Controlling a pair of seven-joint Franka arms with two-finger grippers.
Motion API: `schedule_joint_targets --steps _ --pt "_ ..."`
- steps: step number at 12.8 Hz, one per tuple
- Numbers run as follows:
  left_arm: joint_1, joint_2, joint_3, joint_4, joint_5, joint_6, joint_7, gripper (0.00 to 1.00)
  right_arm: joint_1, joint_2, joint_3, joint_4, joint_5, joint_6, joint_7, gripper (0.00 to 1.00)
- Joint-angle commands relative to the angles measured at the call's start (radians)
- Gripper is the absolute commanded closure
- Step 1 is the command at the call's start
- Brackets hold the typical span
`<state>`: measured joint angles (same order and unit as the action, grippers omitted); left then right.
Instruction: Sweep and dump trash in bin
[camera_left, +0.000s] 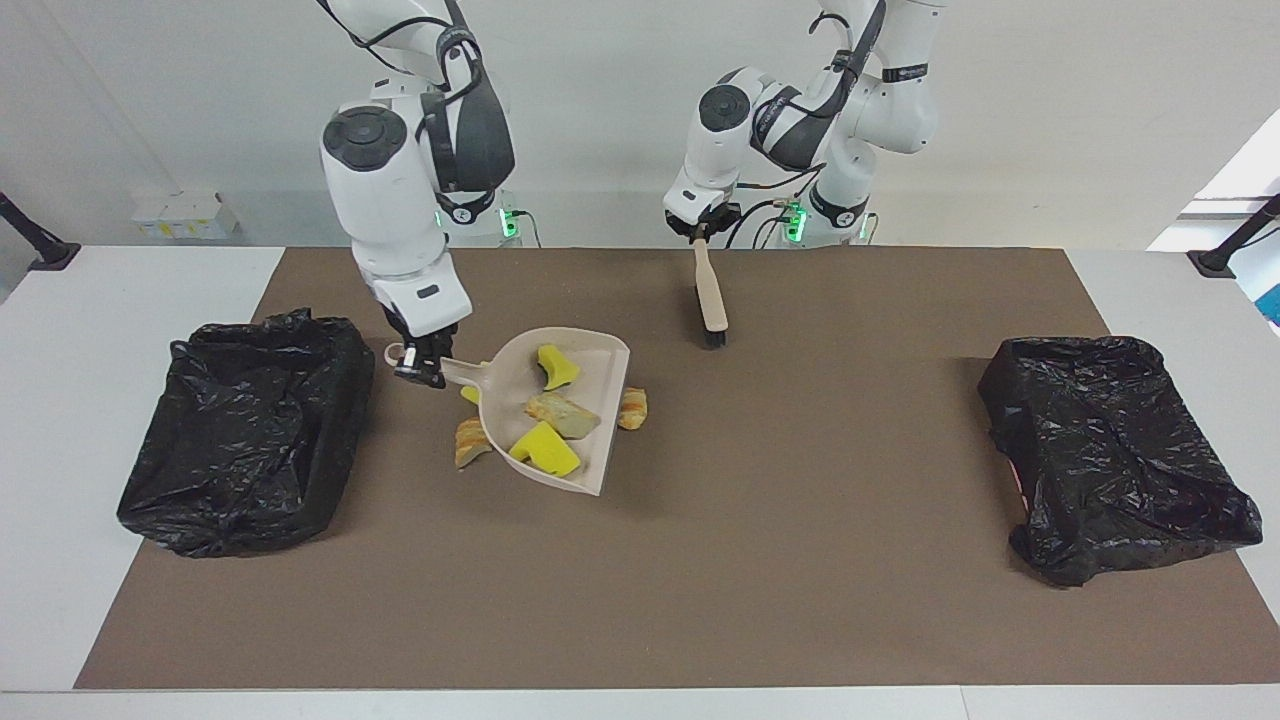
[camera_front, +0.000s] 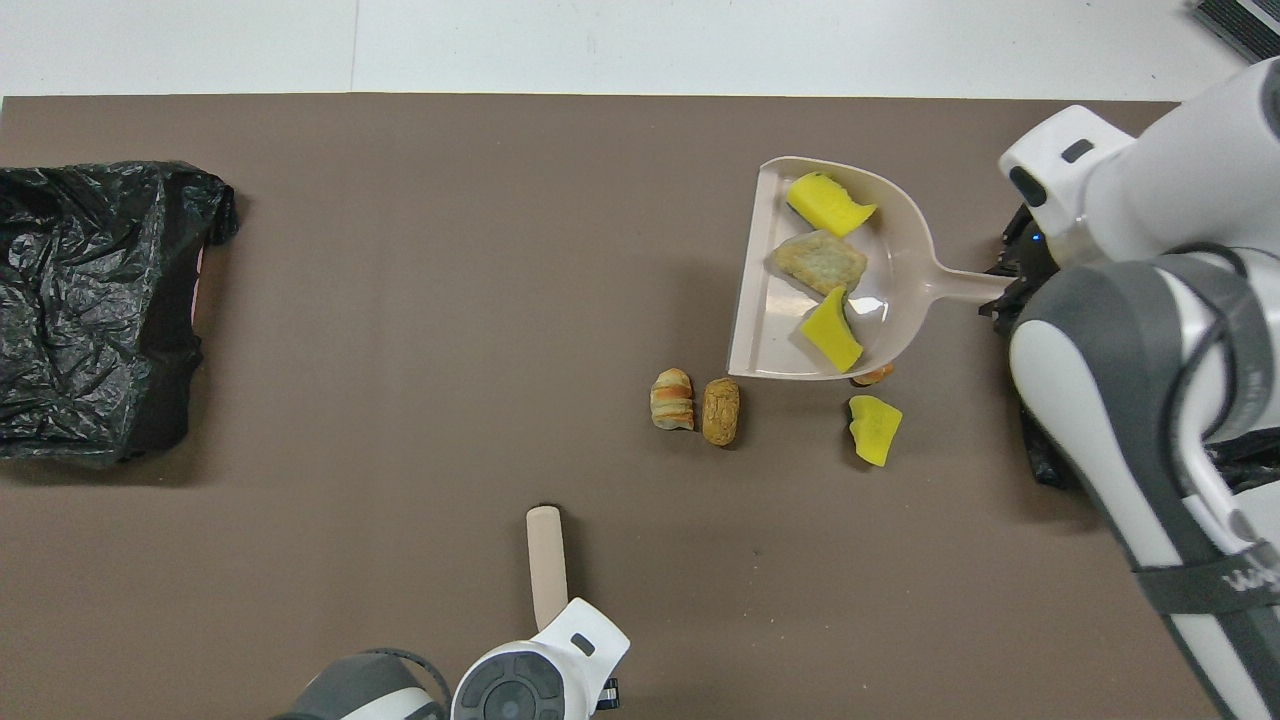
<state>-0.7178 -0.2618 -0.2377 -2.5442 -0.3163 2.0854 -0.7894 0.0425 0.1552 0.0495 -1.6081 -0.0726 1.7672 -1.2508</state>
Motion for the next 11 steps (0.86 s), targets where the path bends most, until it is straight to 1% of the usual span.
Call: schedule_joint_targets --steps 1,3,5,6,7,9,11 --pt "-0.006 -0.005 0.011 -0.025 0.016 0.022 -0.002 1.0 -0.099 -0.032 -0.002 0.014 0.013 -0.054 -0.082 1.0" --pt "-0.006 -0.004 0.011 -0.025 0.016 0.025 0.007 1.0 -0.192 -0.032 -0.008 0.014 0.014 -0.055 -0.183 1.0" --pt "-0.002 -0.001 0.011 -0.025 0.014 0.024 0.01 0.99 -0.283 -0.042 -0.008 0.01 0.01 -0.055 -0.225 1.0" --pt "-0.002 -0.001 0.011 -0.024 0.014 0.03 0.022 0.88 -0.312 -0.052 -0.01 -0.002 -0.007 -0.055 -0.234 1.0" --pt "0.004 0.004 0.012 -0.022 0.014 0.042 0.056 0.72 -0.34 -0.054 -0.01 -0.006 -0.041 -0.054 -0.236 1.0" --pt "0.02 0.016 0.012 -0.018 0.016 0.05 0.081 0.58 -0.383 -0.055 -0.01 -0.006 -0.116 -0.037 -0.23 1.0" --pt "0.023 0.019 0.012 -0.013 0.014 0.044 0.11 0.54 -0.414 -0.059 -0.013 -0.013 -0.151 0.003 -0.207 1.0"
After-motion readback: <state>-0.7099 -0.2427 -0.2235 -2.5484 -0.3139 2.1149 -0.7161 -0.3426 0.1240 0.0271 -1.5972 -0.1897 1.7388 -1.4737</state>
